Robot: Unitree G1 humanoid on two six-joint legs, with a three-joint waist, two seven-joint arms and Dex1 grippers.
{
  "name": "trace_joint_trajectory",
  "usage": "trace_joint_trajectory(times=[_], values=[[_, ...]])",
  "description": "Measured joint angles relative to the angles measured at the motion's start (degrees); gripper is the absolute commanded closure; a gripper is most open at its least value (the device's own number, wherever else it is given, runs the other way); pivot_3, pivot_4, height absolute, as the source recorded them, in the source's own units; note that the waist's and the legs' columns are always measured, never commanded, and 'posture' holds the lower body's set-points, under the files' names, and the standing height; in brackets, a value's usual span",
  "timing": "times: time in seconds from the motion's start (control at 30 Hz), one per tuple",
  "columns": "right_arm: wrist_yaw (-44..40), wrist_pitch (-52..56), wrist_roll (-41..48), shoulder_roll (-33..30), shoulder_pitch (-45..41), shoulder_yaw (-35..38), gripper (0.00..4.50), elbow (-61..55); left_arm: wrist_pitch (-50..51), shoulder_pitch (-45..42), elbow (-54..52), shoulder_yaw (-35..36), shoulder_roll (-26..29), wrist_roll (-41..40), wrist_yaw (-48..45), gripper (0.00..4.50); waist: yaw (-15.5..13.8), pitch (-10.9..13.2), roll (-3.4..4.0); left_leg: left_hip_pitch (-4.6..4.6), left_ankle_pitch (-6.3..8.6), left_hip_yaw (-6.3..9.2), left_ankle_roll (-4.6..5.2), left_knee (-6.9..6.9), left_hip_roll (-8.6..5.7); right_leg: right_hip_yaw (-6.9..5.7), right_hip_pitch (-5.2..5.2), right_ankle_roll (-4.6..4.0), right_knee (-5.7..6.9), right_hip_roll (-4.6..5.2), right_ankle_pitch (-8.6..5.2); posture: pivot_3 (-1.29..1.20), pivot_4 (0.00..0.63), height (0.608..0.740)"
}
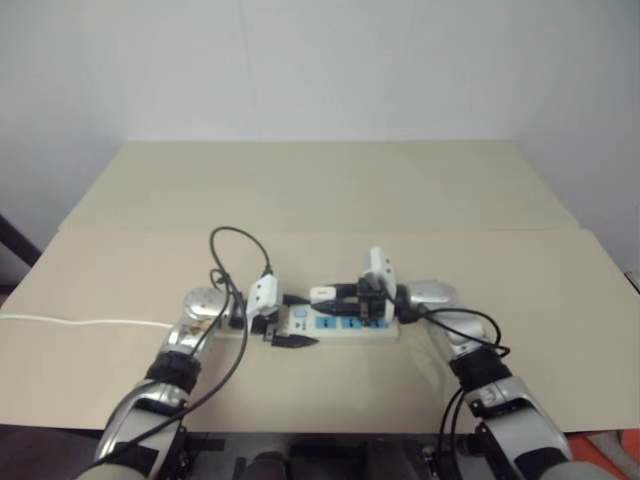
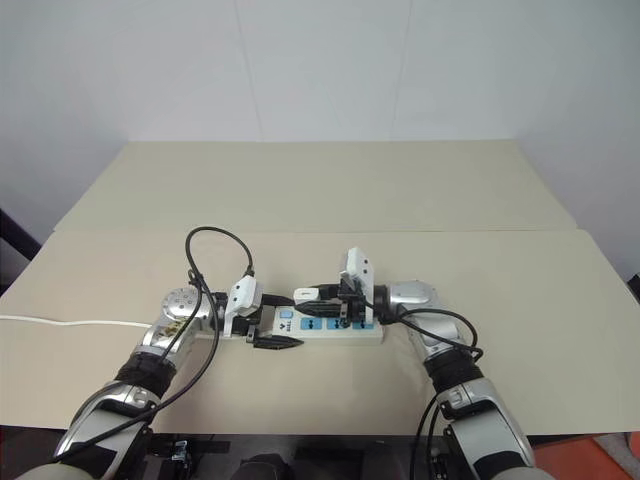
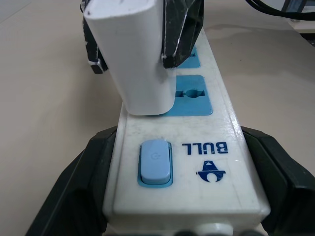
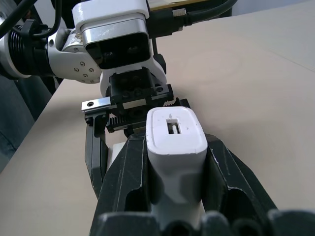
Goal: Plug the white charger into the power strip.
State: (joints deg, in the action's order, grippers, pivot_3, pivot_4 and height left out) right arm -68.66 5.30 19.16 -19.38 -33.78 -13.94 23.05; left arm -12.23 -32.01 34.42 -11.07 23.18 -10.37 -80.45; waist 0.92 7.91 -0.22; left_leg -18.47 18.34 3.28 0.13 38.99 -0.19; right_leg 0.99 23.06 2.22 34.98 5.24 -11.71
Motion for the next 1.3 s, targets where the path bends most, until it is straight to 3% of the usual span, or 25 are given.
trace_joint_trajectory(times=[0.63,1.3], values=[[-1.08,-5.13,-0.79,-1.13,-3.69,-4.96,3.41,4.14,-0.02,0.1,0.17,-0.13,1.2,-0.61,-0.14,1.2,0.43,0.0,-0.01,0.1,0.0,-0.02,0.0,-0.01,0.05,0.02,0.0,-0.09,-0.03,-0.06,-0.06,0.0,0.15,0.74],[-1.11,-6.66,-1.21,-0.35,-2.26,-3.91,3.41,4.88,-0.01,0.24,-0.01,-0.33,1.86,-0.93,-0.01,1.2,1.18,0.0,-0.02,0.16,0.0,0.0,0.0,-0.06,0.08,0.03,0.0,-0.16,-0.02,-0.06,-0.12,0.0,0.15,0.74]])
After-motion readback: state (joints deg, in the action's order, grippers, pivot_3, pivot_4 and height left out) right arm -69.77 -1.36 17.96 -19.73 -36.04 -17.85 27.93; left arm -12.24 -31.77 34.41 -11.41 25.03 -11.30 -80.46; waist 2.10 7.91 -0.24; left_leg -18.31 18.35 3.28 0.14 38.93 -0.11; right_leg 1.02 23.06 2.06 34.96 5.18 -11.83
